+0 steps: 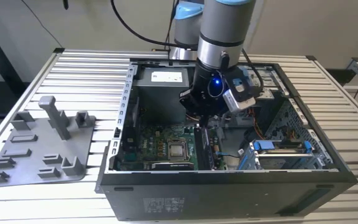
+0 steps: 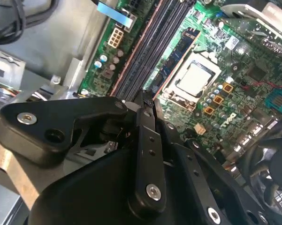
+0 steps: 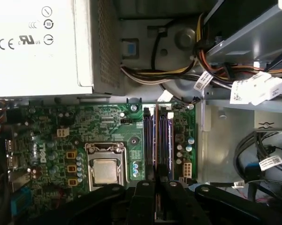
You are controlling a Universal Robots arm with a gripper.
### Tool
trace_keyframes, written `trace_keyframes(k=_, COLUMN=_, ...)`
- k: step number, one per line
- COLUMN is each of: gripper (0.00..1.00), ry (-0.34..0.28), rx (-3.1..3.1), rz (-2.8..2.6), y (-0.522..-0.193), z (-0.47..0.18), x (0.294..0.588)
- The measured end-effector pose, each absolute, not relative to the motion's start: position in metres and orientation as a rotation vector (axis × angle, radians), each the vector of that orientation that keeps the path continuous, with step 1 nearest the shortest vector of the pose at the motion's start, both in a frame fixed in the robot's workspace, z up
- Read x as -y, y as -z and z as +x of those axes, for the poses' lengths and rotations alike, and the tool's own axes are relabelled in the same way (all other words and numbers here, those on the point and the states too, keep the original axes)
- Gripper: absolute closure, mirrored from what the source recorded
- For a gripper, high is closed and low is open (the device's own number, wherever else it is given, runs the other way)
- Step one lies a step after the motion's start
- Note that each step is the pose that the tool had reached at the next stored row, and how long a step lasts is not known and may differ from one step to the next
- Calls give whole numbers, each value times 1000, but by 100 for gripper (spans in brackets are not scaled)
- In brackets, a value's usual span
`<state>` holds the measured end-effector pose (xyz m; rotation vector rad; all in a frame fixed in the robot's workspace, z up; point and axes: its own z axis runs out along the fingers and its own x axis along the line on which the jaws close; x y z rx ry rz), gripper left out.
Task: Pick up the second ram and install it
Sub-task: 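Insert the second ram into the second slot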
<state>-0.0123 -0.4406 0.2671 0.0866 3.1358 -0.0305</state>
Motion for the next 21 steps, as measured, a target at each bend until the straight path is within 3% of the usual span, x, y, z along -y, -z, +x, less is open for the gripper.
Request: trace_keyframes(k=21, gripper=86, ry=31, rx=-3136, rz=97, y=-231, z=-14, x=462)
